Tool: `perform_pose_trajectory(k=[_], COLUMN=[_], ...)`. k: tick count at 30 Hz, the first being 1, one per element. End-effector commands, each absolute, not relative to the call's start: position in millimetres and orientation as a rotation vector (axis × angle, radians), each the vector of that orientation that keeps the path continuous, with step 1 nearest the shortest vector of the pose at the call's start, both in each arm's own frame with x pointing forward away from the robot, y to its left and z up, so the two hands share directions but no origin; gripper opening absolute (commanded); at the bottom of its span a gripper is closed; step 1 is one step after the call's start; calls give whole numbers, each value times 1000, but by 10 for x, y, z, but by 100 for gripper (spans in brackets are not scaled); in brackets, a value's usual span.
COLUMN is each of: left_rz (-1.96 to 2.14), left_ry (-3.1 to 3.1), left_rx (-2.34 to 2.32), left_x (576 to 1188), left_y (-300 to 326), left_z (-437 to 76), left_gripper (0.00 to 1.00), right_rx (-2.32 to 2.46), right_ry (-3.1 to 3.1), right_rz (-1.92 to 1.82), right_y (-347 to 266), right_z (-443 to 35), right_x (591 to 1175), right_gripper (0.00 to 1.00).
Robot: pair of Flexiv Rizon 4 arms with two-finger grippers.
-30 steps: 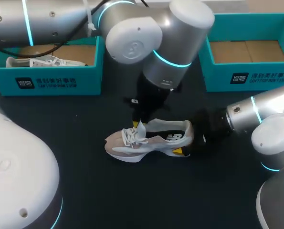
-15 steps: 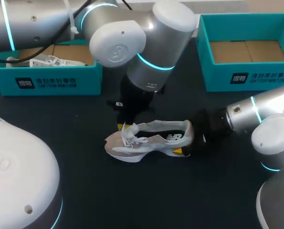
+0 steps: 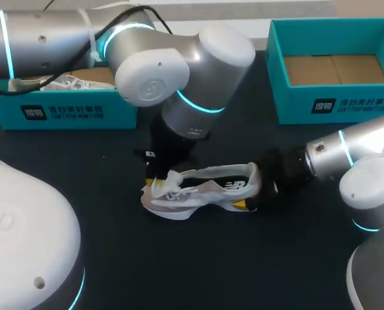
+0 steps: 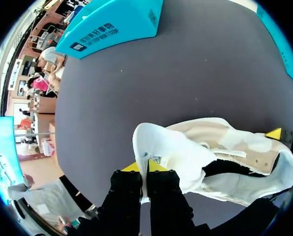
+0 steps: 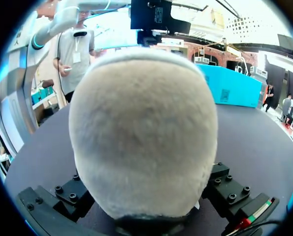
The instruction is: Take the shoe out of the shoebox, open the shoe tongue, remove and reinsert the insole, then place the shoe into the shoebox
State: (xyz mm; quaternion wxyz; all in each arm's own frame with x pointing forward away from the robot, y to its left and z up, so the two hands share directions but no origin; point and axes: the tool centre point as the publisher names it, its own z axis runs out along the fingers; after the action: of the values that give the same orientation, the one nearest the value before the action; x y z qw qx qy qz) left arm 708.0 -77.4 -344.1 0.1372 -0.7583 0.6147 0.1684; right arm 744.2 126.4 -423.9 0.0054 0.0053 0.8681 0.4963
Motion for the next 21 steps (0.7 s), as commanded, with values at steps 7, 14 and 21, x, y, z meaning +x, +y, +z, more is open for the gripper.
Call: perform_pose_trajectory(k=[7, 14, 21], left_rz=[539, 553, 593], left_ry=[1715, 1706, 1653], left_rx=[-2215, -2218, -2260], left_x=[7078, 7054, 7035], left_y=[-671, -628, -469], left_z=[-3677, -3689, -3674], left_gripper=[14, 56, 91], right_rx=[20, 20, 20], right_ry=[2722, 2722, 2722], right_rz=[1547, 1547, 1547], right_y=[1286, 1286, 1286], right_z=[-4279, -4279, -4279], right_x=[7465, 7465, 7465], right_gripper=[0, 0, 0])
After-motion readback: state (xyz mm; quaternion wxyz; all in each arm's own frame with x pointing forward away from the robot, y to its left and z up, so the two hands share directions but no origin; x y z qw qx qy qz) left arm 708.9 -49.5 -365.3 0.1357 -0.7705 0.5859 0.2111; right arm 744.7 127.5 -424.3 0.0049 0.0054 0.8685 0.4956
